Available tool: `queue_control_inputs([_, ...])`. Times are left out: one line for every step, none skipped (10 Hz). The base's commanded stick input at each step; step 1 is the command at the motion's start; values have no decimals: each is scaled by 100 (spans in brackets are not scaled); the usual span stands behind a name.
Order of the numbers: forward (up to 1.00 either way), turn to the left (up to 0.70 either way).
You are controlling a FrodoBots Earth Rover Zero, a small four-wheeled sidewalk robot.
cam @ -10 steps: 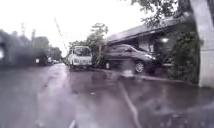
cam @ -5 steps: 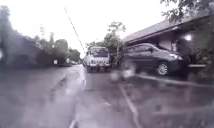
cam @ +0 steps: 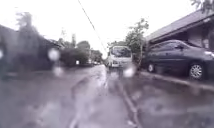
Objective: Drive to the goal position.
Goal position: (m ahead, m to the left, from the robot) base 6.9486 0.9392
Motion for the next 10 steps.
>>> queue_control_inputs([100,0])
queue_control_inputs([100,0])
queue_control_inputs([100,0])
queue_control_inputs([100,0])
queue_control_inputs([100,0])
queue_control_inputs([100,0])
queue_control_inputs([100,0])
queue_control_inputs([100,0])
queue_control_inputs([100,0])
queue_control_inputs([100,0])
